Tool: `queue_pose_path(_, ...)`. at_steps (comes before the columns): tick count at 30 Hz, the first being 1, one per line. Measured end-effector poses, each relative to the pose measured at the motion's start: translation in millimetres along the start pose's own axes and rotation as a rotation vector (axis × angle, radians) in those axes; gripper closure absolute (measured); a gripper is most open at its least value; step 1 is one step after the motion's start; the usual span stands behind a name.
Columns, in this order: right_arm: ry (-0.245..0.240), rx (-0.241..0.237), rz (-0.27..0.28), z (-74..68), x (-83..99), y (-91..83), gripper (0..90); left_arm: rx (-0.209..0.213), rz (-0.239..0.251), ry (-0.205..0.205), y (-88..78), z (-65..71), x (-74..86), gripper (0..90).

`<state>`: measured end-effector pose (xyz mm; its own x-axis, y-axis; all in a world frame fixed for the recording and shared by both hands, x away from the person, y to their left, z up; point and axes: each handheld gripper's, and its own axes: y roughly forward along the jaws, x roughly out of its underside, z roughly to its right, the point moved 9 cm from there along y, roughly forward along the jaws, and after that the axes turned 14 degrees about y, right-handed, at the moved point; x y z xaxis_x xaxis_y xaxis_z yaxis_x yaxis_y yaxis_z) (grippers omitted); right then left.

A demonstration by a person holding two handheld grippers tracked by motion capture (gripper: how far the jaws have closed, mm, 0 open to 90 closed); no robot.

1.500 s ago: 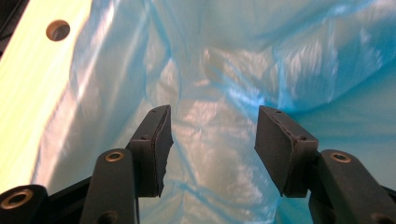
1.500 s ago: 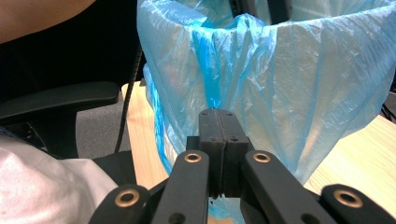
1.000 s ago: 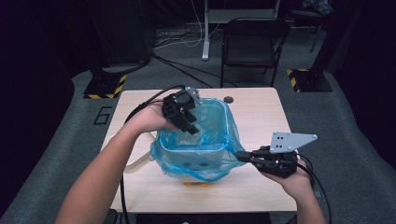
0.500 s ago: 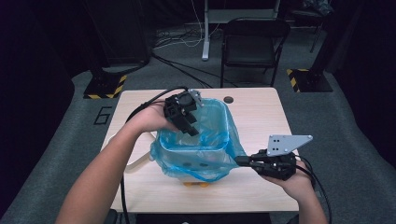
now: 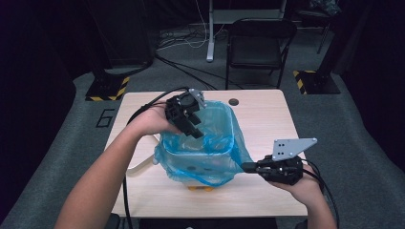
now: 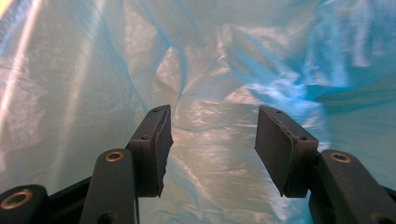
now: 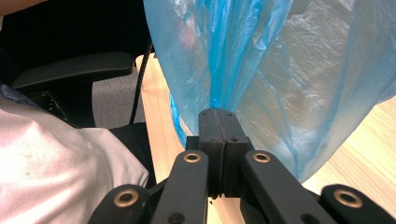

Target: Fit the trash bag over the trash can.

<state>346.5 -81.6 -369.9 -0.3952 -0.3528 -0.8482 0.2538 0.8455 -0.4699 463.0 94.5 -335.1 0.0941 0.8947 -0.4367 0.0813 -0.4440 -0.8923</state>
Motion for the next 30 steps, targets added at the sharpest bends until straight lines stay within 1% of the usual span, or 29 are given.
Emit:
queue_pose_path(1,0.003,-0.002,0.000,-0.1,0.1,-0.3,89.8,-0.001,0.006,-0.002,-2.2,2.0,-0.8,44.9)
queue_pose_path(3,0.005,-0.003,0.000,0.0,0.3,-0.6,89.7,-0.002,0.017,0.007,-6.2,6.6,-2.1,44.7)
queue_pose_path(6,0.004,0.001,0.005,0.1,-0.1,-1.2,86.8,0.005,0.038,0.020,-11.5,16.0,-4.6,44.5)
queue_pose_path(7,0.003,0.006,0.017,0.8,-1.5,-2.1,83.9,0.009,0.044,0.019,-12.4,18.7,-5.3,44.5)
queue_pose_path(8,0.003,0.006,0.017,0.8,-1.5,-2.1,83.9,0.014,0.051,0.027,-13.4,21.6,-6.3,44.5)
queue_pose_path(11,0.013,0.007,0.044,-0.3,-4.9,-5.3,80.8,0.027,0.066,0.048,-15.2,31.4,-7.8,44.4)
queue_pose_path(13,0.004,0.006,0.062,-3.0,-7.9,-8.8,79.8,0.042,0.077,0.056,-15.4,37.9,-7.3,44.4)
queue_pose_path(16,0.005,-0.015,0.104,-9.4,-14.5,-13.2,78.5,0.055,0.085,0.057,-15.4,42.9,-4.4,44.4)
queue_pose_path(18,-0.009,-0.042,0.119,-15.8,-18.1,-12.7,77.0,0.064,0.093,0.053,-15.5,44.7,-2.3,44.3)
queue_pose_path(20,-0.018,-0.053,0.116,-21.6,-20.1,-8.2,74.0,0.072,0.099,0.050,-16.6,45.6,-0.5,44.3)
queue_pose_path(23,-0.046,-0.047,0.074,-25.7,-18.4,3.9,69.3,0.081,0.115,0.062,-17.2,48.6,-0.7,44.1)
queue_pose_path(24,-0.049,-0.046,0.068,-25.5,-18.2,6.6,68.8,0.085,0.109,0.071,-17.0,50.0,-0.5,43.9)
queue_pose_path(26,-0.038,-0.048,0.059,-25.1,-17.6,12.3,68.7,0.087,0.107,0.076,-15.7,51.1,-0.8,43.6)
queue_pose_path(28,-0.032,-0.038,0.050,-23.4,-16.9,17.4,69.4,0.091,0.107,0.079,-13.9,52.0,-1.3,43.3)
queue_pose_path(30,-0.036,-0.014,0.040,-20.8,-16.1,22.1,74.2,0.096,0.101,0.085,-12.9,52.6,-1.3,43.1)
